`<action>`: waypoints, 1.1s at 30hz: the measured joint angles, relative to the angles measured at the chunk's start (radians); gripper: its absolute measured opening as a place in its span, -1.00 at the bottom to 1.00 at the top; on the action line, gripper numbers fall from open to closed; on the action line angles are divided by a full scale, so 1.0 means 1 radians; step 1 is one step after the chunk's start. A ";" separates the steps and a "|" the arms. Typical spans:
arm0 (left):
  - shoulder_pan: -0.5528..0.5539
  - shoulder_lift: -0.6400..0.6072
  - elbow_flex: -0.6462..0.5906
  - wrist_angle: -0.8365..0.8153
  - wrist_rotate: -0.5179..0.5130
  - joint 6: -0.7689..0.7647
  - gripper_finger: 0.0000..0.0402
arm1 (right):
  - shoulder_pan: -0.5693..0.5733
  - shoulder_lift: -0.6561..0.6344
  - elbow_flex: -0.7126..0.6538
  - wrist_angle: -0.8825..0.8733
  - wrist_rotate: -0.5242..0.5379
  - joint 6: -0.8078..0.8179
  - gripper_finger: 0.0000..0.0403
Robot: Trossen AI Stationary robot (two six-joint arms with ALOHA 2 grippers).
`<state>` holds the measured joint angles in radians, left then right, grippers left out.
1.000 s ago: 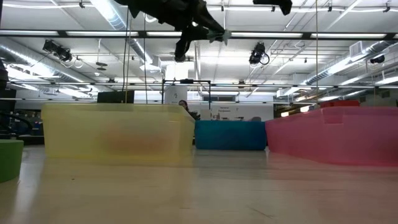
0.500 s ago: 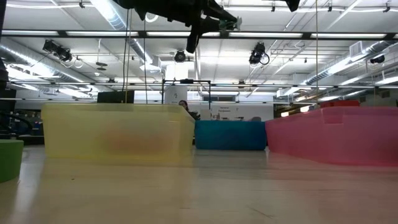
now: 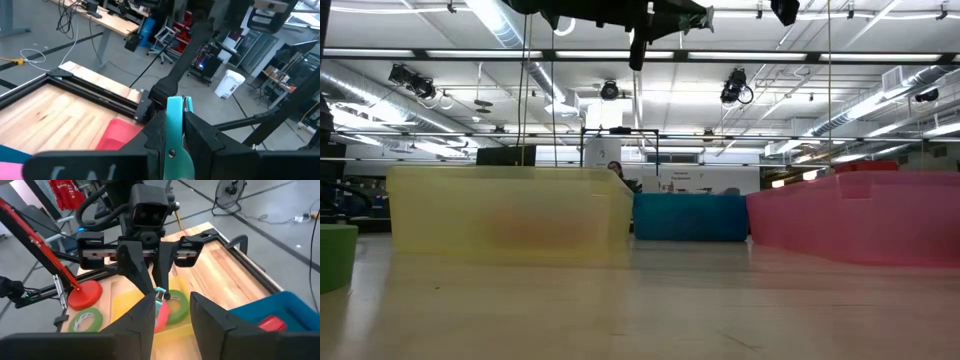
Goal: Pick and place Stapler, Stapler remover, tape
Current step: Put the light blue staple remover into the red bin
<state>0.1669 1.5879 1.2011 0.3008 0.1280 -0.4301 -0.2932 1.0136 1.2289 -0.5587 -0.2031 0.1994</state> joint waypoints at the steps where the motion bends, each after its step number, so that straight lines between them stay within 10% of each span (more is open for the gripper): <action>1: 0.000 0.000 0.000 0.001 0.000 0.001 -0.70 | 0.000 0.007 0.000 0.001 -0.001 0.010 -0.39; 16: 0.000 0.000 0.000 0.000 -0.003 0.021 -0.70 | 0.000 0.127 0.000 0.003 -0.153 0.153 0.16; 33: 0.000 0.000 0.000 0.000 -0.012 0.055 -0.70 | 0.000 0.208 0.000 -0.002 -0.208 0.215 0.12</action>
<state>0.1669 1.5879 1.2011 0.3005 0.1156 -0.3754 -0.2928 1.2220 1.2289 -0.5602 -0.4110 0.4145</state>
